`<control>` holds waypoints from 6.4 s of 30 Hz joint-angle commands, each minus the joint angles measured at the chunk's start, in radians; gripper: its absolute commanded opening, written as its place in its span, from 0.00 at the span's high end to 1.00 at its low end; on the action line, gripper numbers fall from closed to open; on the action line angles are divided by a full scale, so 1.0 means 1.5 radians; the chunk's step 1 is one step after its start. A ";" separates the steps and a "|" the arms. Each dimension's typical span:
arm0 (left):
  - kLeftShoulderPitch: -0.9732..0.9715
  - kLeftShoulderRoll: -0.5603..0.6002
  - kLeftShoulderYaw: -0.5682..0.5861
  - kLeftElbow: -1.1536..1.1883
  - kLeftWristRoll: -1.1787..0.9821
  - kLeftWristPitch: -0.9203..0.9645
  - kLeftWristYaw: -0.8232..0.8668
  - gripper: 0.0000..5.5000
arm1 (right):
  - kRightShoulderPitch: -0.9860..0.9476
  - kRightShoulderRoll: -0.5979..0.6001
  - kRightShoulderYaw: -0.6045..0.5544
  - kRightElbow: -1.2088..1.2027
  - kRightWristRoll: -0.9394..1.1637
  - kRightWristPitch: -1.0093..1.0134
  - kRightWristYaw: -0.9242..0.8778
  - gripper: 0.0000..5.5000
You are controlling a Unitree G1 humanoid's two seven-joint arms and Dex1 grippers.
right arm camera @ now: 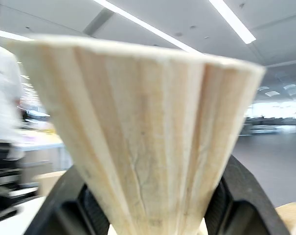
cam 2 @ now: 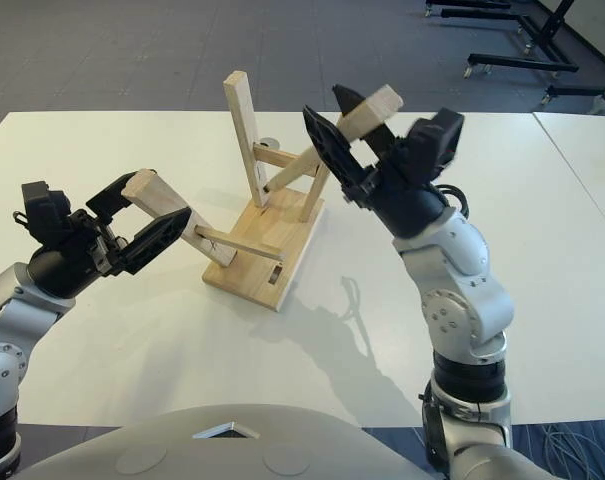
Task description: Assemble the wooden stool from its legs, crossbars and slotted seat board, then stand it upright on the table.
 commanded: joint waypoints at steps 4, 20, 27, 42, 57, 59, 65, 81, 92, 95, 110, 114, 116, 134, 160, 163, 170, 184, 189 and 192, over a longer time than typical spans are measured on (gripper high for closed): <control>0.015 -0.006 0.004 -0.009 0.008 -0.005 0.009 0.02 | 0.052 -0.081 -0.044 0.030 0.004 -0.026 0.169 0.63; 0.043 -0.019 -0.004 -0.014 0.032 -0.028 0.012 0.02 | 0.179 -0.106 0.014 -0.023 -0.053 -0.047 0.267 0.63; 0.031 -0.023 -0.018 -0.009 0.034 -0.024 0.012 0.02 | 0.155 -0.082 0.048 -0.032 -0.083 -0.057 0.229 0.63; 0.022 -0.026 -0.036 -0.007 0.040 -0.026 0.016 0.02 | 0.174 -0.097 0.073 -0.010 -0.138 -0.069 0.236 0.63; 0.010 -0.032 -0.040 0.003 0.052 -0.026 0.009 0.02 | 0.191 -0.103 0.084 -0.007 -0.151 -0.050 0.204 0.63; 0.007 -0.031 -0.040 0.005 0.053 -0.025 0.007 0.02 | 0.223 -0.099 0.087 0.026 -0.173 -0.091 0.220 0.63; 0.000 -0.030 -0.037 0.013 0.055 -0.025 0.002 0.02 | 0.444 -0.093 0.128 -0.012 -0.266 -0.266 0.249 0.63; -0.006 -0.037 -0.033 0.024 0.065 -0.029 -0.008 0.02 | 0.812 -0.143 0.332 -0.218 -0.488 -0.583 0.116 0.63; -0.021 -0.022 -0.023 0.043 0.057 -0.021 -0.027 0.02 | 0.098 -0.118 0.132 0.145 -0.111 -0.248 0.185 0.63; -0.032 -0.014 -0.020 0.052 0.054 -0.016 -0.035 0.02 | 0.091 -0.107 0.111 0.167 -0.108 -0.252 0.217 0.63; -0.088 -0.020 -0.018 0.101 0.079 -0.029 -0.041 0.02 | 0.041 -0.068 0.095 0.180 -0.161 -0.236 0.252 0.63; -0.102 -0.033 -0.005 0.111 0.088 -0.046 -0.023 0.02 | 0.037 -0.088 0.089 0.176 -0.162 -0.203 0.261 0.63; -0.118 -0.042 -0.001 0.121 0.092 -0.054 -0.013 0.02 | 0.034 -0.086 0.092 0.181 -0.168 -0.198 0.264 0.63; -0.196 -0.089 -0.042 0.217 0.143 -0.071 -0.032 0.02 | 0.017 -0.094 0.106 0.156 -0.177 -0.118 0.269 0.63; -0.180 -0.118 -0.053 0.210 0.152 -0.062 -0.017 0.02 | 0.003 -0.104 0.090 0.140 -0.167 0.033 0.190 0.63; -0.174 -0.120 -0.053 0.205 0.152 -0.064 -0.013 0.02 | 0.002 -0.108 0.083 0.137 -0.162 0.049 0.190 0.63; -0.166 -0.123 -0.050 0.199 0.153 -0.066 -0.007 0.02 | -0.006 -0.098 0.047 0.107 -0.105 0.070 0.183 0.63; -0.187 -0.123 -0.050 0.219 0.151 -0.066 -0.017 0.02 | -0.087 -0.044 -0.055 0.083 0.158 0.095 0.206 0.63; -0.192 -0.118 -0.045 0.227 0.152 -0.066 -0.023 0.02 | -0.136 -0.047 -0.072 0.080 0.219 0.108 0.188 0.63; -0.197 -0.117 -0.044 0.234 0.154 -0.067 -0.027 0.02 | -0.169 -0.020 -0.053 0.082 0.217 0.098 0.170 0.63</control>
